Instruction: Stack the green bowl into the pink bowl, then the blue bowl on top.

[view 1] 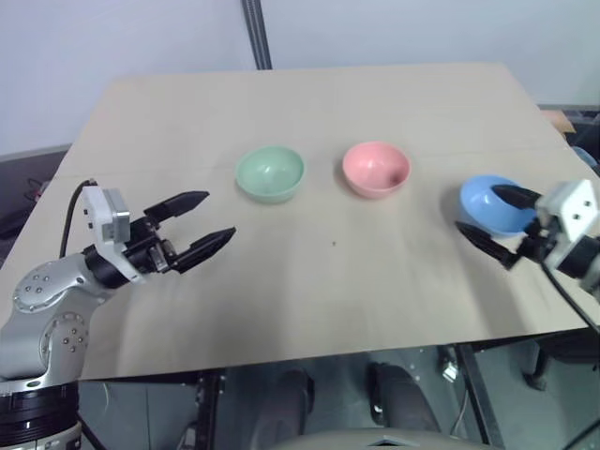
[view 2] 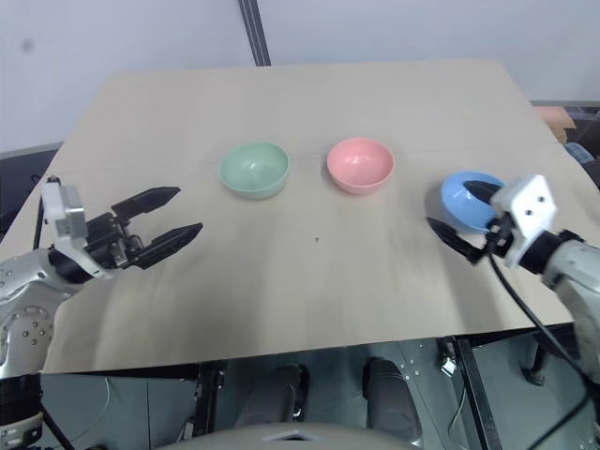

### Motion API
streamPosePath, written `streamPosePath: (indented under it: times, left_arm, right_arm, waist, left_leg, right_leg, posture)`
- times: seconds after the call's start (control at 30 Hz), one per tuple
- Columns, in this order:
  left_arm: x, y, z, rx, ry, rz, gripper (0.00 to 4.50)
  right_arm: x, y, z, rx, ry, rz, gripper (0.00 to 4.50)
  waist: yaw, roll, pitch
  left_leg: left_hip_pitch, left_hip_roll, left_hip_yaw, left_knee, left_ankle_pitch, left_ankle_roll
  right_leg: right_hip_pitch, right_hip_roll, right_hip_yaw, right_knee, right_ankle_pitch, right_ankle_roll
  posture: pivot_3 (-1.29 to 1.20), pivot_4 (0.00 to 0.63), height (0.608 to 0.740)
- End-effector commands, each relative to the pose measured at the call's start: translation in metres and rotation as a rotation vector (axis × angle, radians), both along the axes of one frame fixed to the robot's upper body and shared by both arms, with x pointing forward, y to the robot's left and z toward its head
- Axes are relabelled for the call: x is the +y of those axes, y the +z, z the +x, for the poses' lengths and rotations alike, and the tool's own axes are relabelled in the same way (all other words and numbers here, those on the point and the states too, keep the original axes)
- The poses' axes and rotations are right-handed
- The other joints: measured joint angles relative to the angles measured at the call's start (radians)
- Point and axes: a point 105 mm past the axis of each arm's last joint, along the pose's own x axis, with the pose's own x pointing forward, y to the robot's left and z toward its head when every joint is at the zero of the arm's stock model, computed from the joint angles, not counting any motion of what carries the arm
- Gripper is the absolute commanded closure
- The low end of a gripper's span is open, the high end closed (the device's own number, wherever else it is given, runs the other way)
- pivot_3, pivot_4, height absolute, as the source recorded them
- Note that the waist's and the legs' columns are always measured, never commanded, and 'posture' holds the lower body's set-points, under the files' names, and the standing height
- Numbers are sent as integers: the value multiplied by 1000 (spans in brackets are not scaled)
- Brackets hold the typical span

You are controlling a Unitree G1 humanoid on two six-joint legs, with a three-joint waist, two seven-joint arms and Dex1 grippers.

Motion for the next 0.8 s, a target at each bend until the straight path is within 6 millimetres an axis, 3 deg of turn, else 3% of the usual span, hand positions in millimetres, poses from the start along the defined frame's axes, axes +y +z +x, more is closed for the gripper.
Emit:
streamPosePath:
  times: [0.03,0.17,0.3,0.4,0.63,0.67,0.8]
  left_arm:
    - [-10,8,-1,-37,-41,-1,0]
    - [-14,3,-4,-20,-53,9,0]
    - [-12,3,-11,-22,-43,28,0]
    - [-11,4,-19,-24,-27,32,0]
    - [-10,4,-33,-22,-10,29,0]
    - [-9,4,-34,-22,-9,24,0]
    - [-6,0,-33,-21,6,13,0]
  right_arm:
    - [32,-10,39,-33,43,-164,30]
    - [76,-21,83,-62,150,-256,30]
    - [108,-41,110,-25,256,-390,30]
    - [108,-52,121,1,281,-469,853]
    - [116,-44,129,-38,329,-483,4206]
    - [118,-42,128,-50,340,-485,4433]
    - [140,-24,110,-107,456,-431,4433]
  waist:
    - [-8,0,0]
    - [-20,-1,0]
    - [-25,-1,0]
    - [-18,-1,0]
    - [-21,-1,0]
    - [-22,-1,0]
    - [-24,-1,0]
  left_leg:
    - [0,0,1,0,0,0]
    - [0,0,0,0,0,0]
    - [-4,-1,1,-1,0,-1]
    - [-14,-2,-1,-1,3,-5]
    - [-19,-3,-2,0,3,-5]
    - [-18,-3,-1,0,3,-5]
    - [-16,-1,-1,0,1,-2]
  right_leg:
    - [0,0,1,0,1,-2]
    - [-1,0,1,0,1,-2]
    - [-5,0,1,0,2,-2]
    - [-14,-1,0,0,2,-2]
    - [-19,-3,0,1,2,-3]
    - [-19,-3,1,2,2,-3]
    - [-18,0,1,5,3,-3]
  posture:
    - [0,150,740]
    - [0,150,740]
    - [0,150,740]
    - [0,150,740]
    - [0,150,740]
    - [0,150,740]
    - [0,150,740]
